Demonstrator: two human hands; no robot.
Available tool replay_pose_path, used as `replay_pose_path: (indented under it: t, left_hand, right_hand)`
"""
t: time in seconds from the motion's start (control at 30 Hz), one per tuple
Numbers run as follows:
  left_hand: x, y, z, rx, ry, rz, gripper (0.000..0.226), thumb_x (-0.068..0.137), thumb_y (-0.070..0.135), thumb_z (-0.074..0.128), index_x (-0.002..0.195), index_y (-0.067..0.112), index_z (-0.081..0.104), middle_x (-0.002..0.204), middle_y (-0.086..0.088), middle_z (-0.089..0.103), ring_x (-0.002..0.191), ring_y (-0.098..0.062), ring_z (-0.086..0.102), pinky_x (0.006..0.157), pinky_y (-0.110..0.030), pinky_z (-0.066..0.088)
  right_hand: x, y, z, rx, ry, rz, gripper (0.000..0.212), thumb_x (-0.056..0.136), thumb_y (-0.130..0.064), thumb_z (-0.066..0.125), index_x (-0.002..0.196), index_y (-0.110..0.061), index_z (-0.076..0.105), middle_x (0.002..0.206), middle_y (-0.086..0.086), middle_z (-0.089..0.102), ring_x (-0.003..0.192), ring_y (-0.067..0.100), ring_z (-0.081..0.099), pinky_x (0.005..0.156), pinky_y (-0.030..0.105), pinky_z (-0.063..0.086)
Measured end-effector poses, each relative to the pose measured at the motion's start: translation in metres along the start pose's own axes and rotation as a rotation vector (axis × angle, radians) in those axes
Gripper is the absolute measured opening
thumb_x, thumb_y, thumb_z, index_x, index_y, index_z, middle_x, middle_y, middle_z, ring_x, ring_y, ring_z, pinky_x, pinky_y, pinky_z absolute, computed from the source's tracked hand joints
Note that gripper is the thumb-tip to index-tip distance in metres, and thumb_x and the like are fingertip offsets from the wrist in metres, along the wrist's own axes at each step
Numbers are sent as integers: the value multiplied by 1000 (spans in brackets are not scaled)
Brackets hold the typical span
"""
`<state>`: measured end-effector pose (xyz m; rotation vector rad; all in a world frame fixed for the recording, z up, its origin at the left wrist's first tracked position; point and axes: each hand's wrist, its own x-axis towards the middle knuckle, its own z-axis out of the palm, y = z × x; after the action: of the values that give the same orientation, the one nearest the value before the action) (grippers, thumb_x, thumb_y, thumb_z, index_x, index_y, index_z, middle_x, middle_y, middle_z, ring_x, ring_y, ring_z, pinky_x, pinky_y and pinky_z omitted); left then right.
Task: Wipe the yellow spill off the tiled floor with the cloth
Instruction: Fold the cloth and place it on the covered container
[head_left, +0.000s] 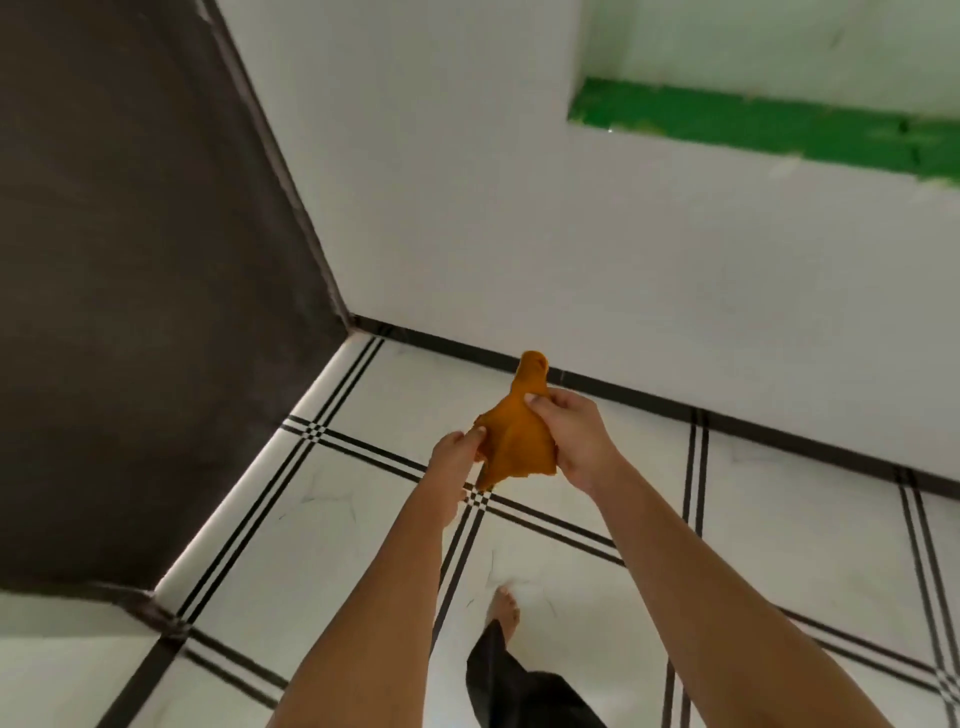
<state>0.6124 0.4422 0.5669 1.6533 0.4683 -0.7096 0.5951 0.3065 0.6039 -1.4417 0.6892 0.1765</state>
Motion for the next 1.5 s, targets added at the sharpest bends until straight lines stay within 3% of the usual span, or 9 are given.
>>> replay_pose_path:
  t: [0.2,0.47,0.6,0.77,0.9,1.03,1.1,1.23,1.5]
  left_hand:
    - [-96,-46,-11,-484,-147,-98,51,93,42,49,135,15,41,130,-13,54,111,-30,56,95,-46,41]
    - [-207,-59,55,-529,4,102,42,83,28,66,117,12,47,117,-14,53,105,-31,56,85,-42,52]
    - [-239,-79,119,-570,96,142,61,76,33,74,125,9,45,121,-12,53,108,-32,55,92,-49,49]
    - [-280,-116,200,-599,35,125,43,85,29,66,117,2,55,105,-13,64,94,-24,63,79,-37,54]
    - [-311,-136,230,-606,-6,110,31,84,24,67,105,2,61,99,-13,68,90,-24,66,68,-34,55]
    - [-329,-143,241,-572,-30,156,27,78,24,70,94,4,66,97,-13,69,90,-24,66,75,-35,56]
    - [-335,-145,243,-480,-52,203,30,74,26,70,95,5,68,100,-15,68,94,-25,64,82,-36,54]
    - [-349,-148,247,-198,50,243,19,82,22,69,99,18,63,104,-9,65,98,-23,61,67,-28,48]
    - [-365,-157,255,-232,82,238,35,74,25,76,96,6,57,96,-11,67,89,-20,65,75,-28,55]
  right_hand:
    - [-88,-4,-28,26,-156,10,41,90,-27,59,128,-14,47,118,9,55,105,28,55,89,46,49]
    - [-165,25,-111,-445,-41,-225,64,81,-26,71,134,-10,37,132,13,47,117,31,50,92,40,45]
    - [-196,54,-163,-546,-75,-345,69,75,-41,74,132,-15,45,132,11,47,114,29,53,89,37,49]
    - [-239,78,-236,-384,-342,-276,41,75,-48,71,105,-22,65,104,0,67,102,20,60,90,39,52]
    - [-253,90,-273,-436,-336,-245,47,79,-35,72,121,-14,61,114,5,65,106,24,60,90,46,52]
    - [-266,93,-288,-460,-320,-280,27,85,-32,66,103,-12,68,96,8,70,92,25,65,82,47,56]
    - [-272,95,-293,-386,-290,-262,22,87,-29,63,94,-9,69,90,11,70,88,26,67,77,48,57]
    - [-283,99,-301,-182,-318,-122,19,92,-23,58,96,-6,65,94,15,67,93,31,66,77,50,56]
    - [-301,99,-309,69,-295,-54,11,95,-18,52,92,-12,62,98,16,63,93,31,63,67,39,55]
